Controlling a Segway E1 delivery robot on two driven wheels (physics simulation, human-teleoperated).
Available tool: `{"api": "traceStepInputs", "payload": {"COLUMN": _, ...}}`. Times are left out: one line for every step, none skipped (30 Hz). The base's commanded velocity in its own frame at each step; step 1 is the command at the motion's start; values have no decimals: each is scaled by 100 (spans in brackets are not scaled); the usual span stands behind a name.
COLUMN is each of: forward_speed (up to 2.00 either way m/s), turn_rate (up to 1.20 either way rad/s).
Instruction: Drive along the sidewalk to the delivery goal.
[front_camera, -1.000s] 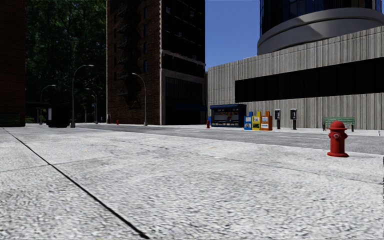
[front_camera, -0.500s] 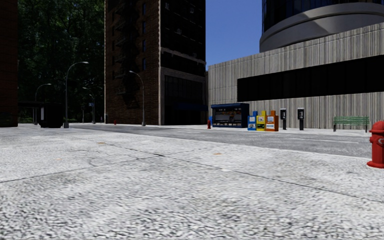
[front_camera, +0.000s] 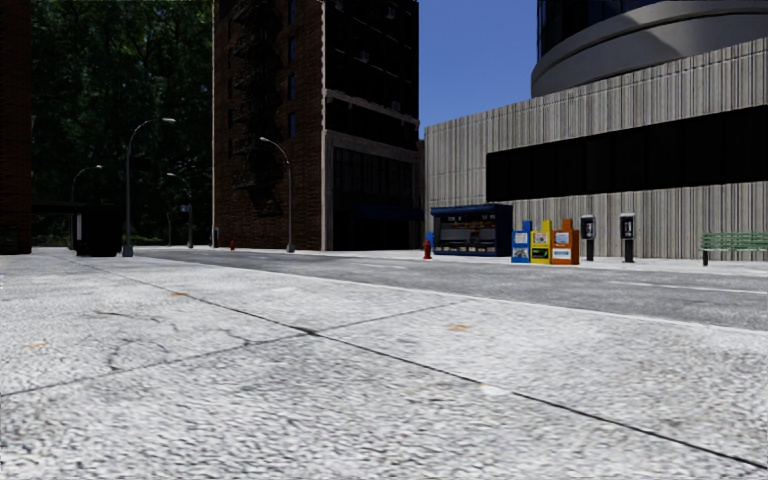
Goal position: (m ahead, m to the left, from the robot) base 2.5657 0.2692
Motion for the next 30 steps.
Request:
{"api": "traceStepInputs", "payload": {"forward_speed": 199, "turn_rate": 38}}
{"api": "traceStepInputs", "payload": {"forward_speed": 199, "turn_rate": 39}}
{"api": "traceStepInputs", "payload": {"forward_speed": 199, "turn_rate": 39}}
{"api": "traceStepInputs", "payload": {"forward_speed": 199, "turn_rate": 40}}
{"api": "traceStepInputs", "payload": {"forward_speed": 199, "turn_rate": 40}}
{"api": "traceStepInputs", "payload": {"forward_speed": 199, "turn_rate": 40}}
{"api": "traceStepInputs", "payload": {"forward_speed": 199, "turn_rate": 40}}
{"api": "traceStepInputs", "payload": {"forward_speed": 199, "turn_rate": 40}}
{"api": "traceStepInputs", "payload": {"forward_speed": 199, "turn_rate": 41}}
{"api": "traceStepInputs", "payload": {"forward_speed": 199, "turn_rate": 41}}
{"api": "traceStepInputs", "payload": {"forward_speed": 199, "turn_rate": 41}}
{"api": "traceStepInputs", "payload": {"forward_speed": 199, "turn_rate": 41}}
{"api": "traceStepInputs", "payload": {"forward_speed": 199, "turn_rate": 41}}
{"api": "traceStepInputs", "payload": {"forward_speed": 199, "turn_rate": 41}}
{"api": "traceStepInputs", "payload": {"forward_speed": 199, "turn_rate": 41}}
{"api": "traceStepInputs", "payload": {"forward_speed": 199, "turn_rate": 41}}
{"api": "traceStepInputs", "payload": {"forward_speed": 199, "turn_rate": 41}}
{"api": "traceStepInputs", "payload": {"forward_speed": 199, "turn_rate": 41}}
{"api": "traceStepInputs", "payload": {"forward_speed": 199, "turn_rate": 40}}
{"api": "traceStepInputs", "payload": {"forward_speed": 199, "turn_rate": 36}}
{"api": "traceStepInputs", "payload": {"forward_speed": 199, "turn_rate": 32}}
{"api": "traceStepInputs", "payload": {"forward_speed": 199, "turn_rate": 32}}
{"api": "traceStepInputs", "payload": {"forward_speed": 199, "turn_rate": 28}}
{"api": "traceStepInputs", "payload": {"forward_speed": 199, "turn_rate": 27}}
{"api": "traceStepInputs", "payload": {"forward_speed": 199, "turn_rate": 27}}
{"api": "traceStepInputs", "payload": {"forward_speed": 199, "turn_rate": 27}}
{"api": "traceStepInputs", "payload": {"forward_speed": 199, "turn_rate": 26}}
{"api": "traceStepInputs", "payload": {"forward_speed": 197, "turn_rate": 26}}
{"api": "traceStepInputs", "payload": {"forward_speed": 170, "turn_rate": 25}}
{"api": "traceStepInputs", "payload": {"forward_speed": 131, "turn_rate": 0}}
